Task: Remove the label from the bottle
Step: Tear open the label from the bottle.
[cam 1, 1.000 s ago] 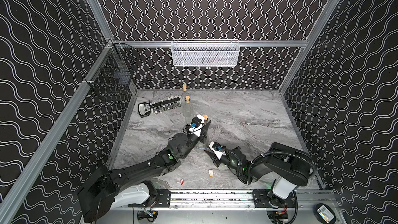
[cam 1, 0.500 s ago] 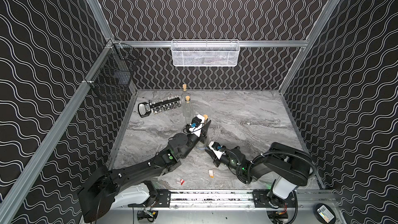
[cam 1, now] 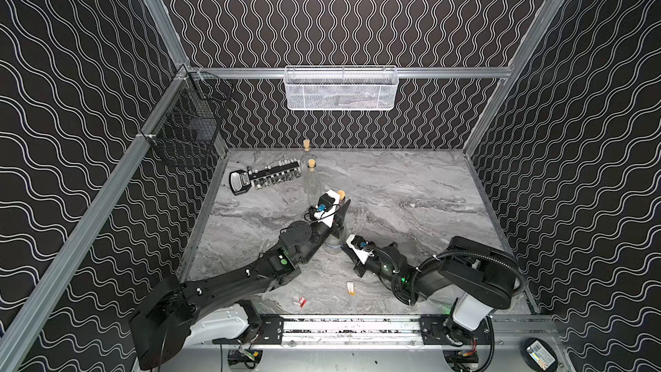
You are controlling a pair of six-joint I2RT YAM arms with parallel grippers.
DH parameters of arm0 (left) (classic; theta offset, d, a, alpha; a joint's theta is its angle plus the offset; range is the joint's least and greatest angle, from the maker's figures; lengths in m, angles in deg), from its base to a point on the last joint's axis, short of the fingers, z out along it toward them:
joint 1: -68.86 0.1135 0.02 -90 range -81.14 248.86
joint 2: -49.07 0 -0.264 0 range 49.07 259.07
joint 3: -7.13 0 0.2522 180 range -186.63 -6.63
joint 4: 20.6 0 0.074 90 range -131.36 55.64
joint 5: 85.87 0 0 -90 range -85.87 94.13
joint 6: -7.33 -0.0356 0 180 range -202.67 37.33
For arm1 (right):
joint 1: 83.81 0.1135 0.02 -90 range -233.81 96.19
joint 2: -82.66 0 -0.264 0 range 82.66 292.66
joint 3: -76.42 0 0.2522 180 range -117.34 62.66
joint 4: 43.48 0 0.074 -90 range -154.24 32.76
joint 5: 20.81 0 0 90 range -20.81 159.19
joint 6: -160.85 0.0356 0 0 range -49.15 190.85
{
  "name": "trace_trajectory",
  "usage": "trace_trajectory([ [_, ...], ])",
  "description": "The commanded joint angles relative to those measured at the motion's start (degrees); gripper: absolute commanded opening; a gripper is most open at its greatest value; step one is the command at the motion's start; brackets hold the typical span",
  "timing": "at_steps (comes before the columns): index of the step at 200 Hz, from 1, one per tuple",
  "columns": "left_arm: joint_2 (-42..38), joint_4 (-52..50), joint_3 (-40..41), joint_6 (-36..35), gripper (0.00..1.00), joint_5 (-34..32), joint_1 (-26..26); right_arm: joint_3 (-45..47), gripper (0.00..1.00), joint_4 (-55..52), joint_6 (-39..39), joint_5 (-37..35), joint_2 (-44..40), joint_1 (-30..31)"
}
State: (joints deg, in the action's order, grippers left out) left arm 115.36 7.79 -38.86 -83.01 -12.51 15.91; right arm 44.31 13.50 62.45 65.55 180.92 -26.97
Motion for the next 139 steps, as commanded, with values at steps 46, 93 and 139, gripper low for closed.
trace_trajectory([
  [46, 0.4, -9.6, 0.8, 3.9, 0.0, 1.5, -0.3, -0.2, 0.0, 1.0, 0.3, -0.2, -1.1, 0.0],
  [93, -0.3, -9.0, 1.3, 3.8, 0.0, -0.9, -0.3, 0.0, 0.0, 0.7, 1.1, 0.1, -0.9, 0.2],
  [139, -0.9, -8.6, 1.6, 3.8, 0.0, -3.0, -0.3, 0.5, 0.0, 0.8, 1.3, -0.1, -1.0, 0.4],
])
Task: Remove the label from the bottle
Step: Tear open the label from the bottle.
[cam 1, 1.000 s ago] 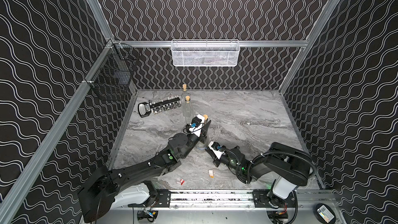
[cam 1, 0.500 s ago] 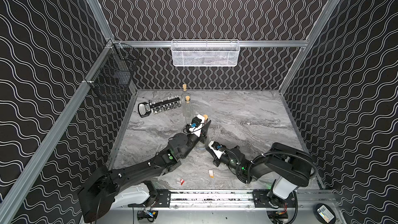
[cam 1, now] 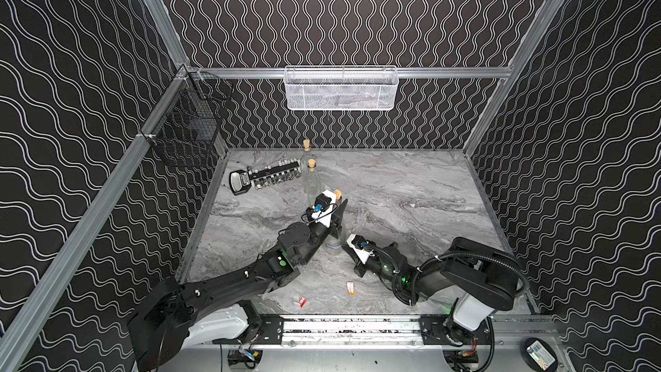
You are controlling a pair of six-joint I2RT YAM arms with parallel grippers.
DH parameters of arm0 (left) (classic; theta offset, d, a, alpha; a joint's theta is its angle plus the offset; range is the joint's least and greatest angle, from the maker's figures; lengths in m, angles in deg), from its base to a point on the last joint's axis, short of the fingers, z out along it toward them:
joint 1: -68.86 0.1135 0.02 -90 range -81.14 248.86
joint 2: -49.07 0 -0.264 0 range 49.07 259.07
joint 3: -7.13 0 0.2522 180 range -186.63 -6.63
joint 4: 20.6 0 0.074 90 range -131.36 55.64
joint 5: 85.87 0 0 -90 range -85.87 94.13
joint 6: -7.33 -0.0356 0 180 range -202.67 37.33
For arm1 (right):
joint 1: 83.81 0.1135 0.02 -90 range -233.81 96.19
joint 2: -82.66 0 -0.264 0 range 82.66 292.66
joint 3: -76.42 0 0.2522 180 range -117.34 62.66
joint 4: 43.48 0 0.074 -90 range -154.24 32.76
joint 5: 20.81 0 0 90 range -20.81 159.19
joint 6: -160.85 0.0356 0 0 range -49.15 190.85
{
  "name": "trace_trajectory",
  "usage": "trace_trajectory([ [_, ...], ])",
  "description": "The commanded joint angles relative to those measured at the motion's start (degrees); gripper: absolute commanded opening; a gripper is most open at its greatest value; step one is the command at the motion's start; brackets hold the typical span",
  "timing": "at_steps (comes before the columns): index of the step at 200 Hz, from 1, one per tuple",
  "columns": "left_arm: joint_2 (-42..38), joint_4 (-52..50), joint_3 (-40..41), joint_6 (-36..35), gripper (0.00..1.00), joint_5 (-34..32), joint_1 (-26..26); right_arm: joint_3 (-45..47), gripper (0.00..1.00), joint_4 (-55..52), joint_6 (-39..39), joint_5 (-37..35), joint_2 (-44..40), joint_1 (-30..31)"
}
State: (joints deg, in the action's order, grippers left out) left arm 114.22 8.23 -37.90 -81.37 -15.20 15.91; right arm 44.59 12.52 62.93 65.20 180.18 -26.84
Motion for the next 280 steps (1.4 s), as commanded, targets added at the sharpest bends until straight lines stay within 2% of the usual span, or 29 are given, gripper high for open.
trace_trajectory([
  [1, 0.3, -9.0, 0.7, 2.2, 0.0, -0.3, -0.3, 0.2, 0.0, 1.8, 0.9, 0.3, -0.2, 0.3],
  [280, -1.9, -5.9, 2.0, -2.3, 0.0, -8.9, -0.4, 1.1, 0.0, 2.0, 1.3, 1.6, -1.3, 2.0],
])
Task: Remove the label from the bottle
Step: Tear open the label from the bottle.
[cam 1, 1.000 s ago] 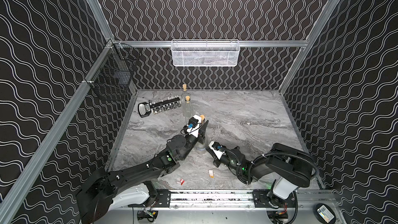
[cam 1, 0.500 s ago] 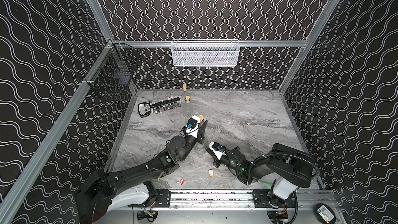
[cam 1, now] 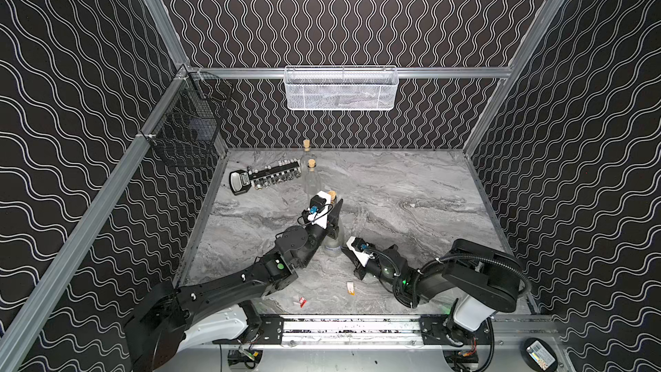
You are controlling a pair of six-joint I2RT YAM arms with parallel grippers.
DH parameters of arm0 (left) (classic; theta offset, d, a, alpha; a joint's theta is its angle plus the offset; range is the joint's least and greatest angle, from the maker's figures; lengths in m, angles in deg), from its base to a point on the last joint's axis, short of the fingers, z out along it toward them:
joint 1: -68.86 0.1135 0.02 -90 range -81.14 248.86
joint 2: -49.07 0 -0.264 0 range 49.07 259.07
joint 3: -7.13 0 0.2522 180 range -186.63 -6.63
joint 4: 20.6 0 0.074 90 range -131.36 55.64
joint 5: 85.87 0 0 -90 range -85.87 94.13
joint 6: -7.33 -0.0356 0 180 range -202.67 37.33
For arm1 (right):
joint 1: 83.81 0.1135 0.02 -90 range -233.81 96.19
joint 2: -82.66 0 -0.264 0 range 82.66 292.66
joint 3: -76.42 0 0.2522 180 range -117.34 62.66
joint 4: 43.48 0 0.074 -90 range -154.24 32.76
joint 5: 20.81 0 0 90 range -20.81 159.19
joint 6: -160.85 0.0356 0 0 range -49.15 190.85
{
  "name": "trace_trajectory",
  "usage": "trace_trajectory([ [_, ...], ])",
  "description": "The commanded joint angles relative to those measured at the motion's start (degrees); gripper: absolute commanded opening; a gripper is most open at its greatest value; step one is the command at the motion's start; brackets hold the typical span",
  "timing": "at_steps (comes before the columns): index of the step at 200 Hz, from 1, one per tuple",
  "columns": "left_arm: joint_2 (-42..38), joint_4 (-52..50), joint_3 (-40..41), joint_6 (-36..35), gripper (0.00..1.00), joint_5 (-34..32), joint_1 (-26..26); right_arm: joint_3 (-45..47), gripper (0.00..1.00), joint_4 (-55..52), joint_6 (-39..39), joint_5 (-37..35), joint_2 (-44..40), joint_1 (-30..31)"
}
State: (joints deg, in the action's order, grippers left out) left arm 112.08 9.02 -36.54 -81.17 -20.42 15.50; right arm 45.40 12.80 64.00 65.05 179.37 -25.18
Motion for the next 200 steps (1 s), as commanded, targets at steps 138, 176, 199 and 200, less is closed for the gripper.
trace_trajectory([
  [138, 0.4, -5.4, 0.9, -4.2, 0.0, -4.3, 0.1, 0.6, 0.0, 0.8, 0.9, 1.9, -1.2, 1.3],
  [176, 0.4, -5.2, 1.1, -4.3, 0.0, -4.5, 0.1, 0.6, 0.0, 0.3, 1.0, 2.6, -1.4, 1.7],
  [199, 0.3, -5.1, 1.1, -4.4, 0.0, -4.7, 0.1, 0.8, 0.0, 0.1, 1.1, 3.0, -1.8, 1.9],
  [200, 0.3, -5.1, 1.1, -4.4, 0.0, -4.7, 0.1, 0.8, 0.0, 0.2, 1.1, 3.0, -1.8, 1.9],
])
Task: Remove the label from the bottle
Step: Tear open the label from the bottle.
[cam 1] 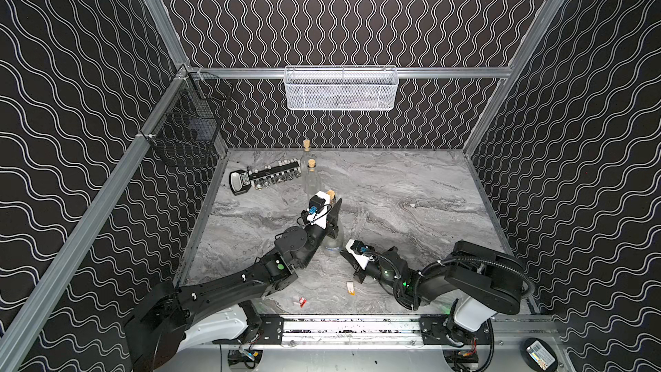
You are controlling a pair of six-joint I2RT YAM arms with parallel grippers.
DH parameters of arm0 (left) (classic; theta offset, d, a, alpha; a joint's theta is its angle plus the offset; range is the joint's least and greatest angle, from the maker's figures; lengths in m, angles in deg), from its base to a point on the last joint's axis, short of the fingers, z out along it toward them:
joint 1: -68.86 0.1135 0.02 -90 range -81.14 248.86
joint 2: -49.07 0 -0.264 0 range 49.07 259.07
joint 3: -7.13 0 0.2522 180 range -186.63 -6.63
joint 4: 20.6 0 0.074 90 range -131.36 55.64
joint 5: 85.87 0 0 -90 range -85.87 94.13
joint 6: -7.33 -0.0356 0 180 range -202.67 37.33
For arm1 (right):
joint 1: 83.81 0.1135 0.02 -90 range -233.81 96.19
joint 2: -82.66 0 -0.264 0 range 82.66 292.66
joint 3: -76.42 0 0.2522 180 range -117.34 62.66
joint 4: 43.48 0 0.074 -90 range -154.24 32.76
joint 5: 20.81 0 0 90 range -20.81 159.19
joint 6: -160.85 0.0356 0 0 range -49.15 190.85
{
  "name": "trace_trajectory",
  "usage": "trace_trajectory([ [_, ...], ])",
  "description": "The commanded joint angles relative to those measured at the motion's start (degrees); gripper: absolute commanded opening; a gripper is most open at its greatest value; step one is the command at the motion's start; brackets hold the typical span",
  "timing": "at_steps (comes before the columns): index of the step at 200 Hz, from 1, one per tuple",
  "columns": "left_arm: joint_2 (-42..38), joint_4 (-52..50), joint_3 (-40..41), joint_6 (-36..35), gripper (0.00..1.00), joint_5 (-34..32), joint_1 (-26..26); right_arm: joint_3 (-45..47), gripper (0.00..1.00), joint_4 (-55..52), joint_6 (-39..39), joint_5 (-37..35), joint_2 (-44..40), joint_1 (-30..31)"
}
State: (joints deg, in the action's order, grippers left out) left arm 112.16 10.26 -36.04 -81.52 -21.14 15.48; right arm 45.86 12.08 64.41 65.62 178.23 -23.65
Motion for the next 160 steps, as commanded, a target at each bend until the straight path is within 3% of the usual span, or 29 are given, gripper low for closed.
trace_trajectory([
  [1, 0.2, -6.3, 0.6, -4.1, 0.0, -4.0, 0.1, 0.3, 0.0, 0.8, 0.6, 2.5, -0.6, 0.4],
  [160, -0.4, -5.8, 0.9, -4.5, 0.0, -4.3, 0.1, 0.7, 0.0, 0.3, 0.7, 3.8, -1.7, 1.3],
])
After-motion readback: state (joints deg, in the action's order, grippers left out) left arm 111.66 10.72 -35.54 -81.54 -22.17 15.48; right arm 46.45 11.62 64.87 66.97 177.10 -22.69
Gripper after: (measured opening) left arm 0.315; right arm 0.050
